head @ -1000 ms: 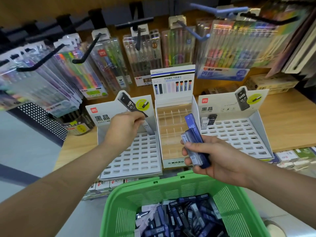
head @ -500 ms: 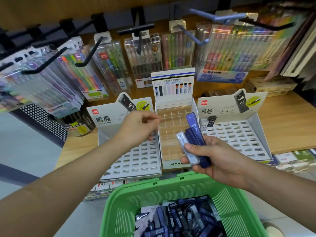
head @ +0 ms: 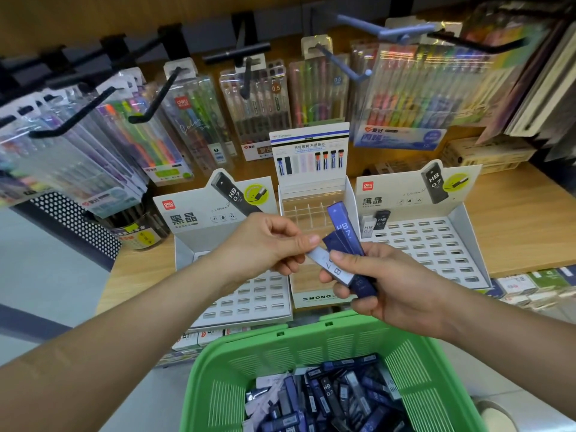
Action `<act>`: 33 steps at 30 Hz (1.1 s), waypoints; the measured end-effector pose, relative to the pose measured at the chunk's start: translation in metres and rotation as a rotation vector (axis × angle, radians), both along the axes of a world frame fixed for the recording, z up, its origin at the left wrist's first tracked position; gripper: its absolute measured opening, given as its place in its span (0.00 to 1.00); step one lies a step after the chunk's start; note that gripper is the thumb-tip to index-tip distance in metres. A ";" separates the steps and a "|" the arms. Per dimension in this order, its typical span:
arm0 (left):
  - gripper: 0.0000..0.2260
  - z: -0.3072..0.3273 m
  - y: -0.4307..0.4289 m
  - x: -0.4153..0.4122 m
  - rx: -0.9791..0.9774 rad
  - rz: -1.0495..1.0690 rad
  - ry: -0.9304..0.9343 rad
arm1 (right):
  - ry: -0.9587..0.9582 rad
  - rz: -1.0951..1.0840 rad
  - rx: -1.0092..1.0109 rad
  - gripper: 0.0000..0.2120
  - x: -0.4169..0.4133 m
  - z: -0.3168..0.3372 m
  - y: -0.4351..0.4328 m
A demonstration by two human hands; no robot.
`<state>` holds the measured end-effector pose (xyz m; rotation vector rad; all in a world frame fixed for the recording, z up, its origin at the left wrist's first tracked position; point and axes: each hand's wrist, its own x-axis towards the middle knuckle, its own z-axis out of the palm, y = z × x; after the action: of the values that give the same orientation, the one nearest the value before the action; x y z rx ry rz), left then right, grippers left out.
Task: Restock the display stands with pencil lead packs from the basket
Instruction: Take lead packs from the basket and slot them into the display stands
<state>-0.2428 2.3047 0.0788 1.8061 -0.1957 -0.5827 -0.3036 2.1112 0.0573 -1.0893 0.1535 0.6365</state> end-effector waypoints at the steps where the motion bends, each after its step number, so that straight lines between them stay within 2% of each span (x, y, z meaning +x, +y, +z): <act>1: 0.13 0.000 0.001 0.000 -0.010 -0.010 0.010 | 0.006 -0.015 0.002 0.08 0.001 -0.001 0.000; 4: 0.15 0.003 0.005 0.002 0.015 -0.046 0.043 | 0.028 -0.082 0.024 0.14 0.003 -0.002 -0.004; 6: 0.16 0.005 0.009 0.001 0.065 -0.097 0.081 | 0.007 -0.111 0.011 0.14 0.004 -0.001 -0.007; 9: 0.09 0.004 0.008 -0.012 0.146 -0.242 0.133 | -0.015 -0.158 -0.019 0.11 0.003 -0.003 -0.005; 12: 0.04 -0.008 -0.001 -0.031 0.240 -0.296 0.038 | -0.027 -0.178 -0.080 0.12 0.001 -0.008 0.002; 14: 0.10 -0.015 -0.009 -0.040 0.233 -0.228 -0.029 | -0.039 -0.172 -0.134 0.13 -0.001 -0.011 0.005; 17: 0.22 -0.018 -0.016 -0.047 0.104 -0.100 -0.003 | -0.047 -0.145 -0.161 0.14 -0.004 -0.014 0.004; 20: 0.26 -0.018 -0.022 -0.051 0.130 -0.148 -0.162 | -0.027 -0.115 -0.150 0.16 -0.006 -0.014 0.000; 24: 0.16 -0.011 -0.034 -0.047 0.118 -0.010 -0.229 | 0.105 -0.250 -0.050 0.12 -0.007 -0.016 -0.019; 26: 0.14 -0.005 -0.039 -0.037 0.161 0.039 -0.285 | 0.147 -0.353 -0.070 0.08 -0.009 -0.020 -0.034; 30: 0.06 0.013 -0.065 -0.012 0.255 0.036 -0.555 | 0.121 -0.443 -0.160 0.06 -0.017 -0.035 -0.059; 33: 0.05 0.013 -0.098 0.007 0.389 0.001 -0.748 | 0.116 -0.469 -0.199 0.06 -0.022 -0.042 -0.075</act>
<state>-0.2362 2.2066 0.0922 2.3404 -0.6181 0.0970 -0.3254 2.0365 0.0156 -1.1552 0.5653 0.2637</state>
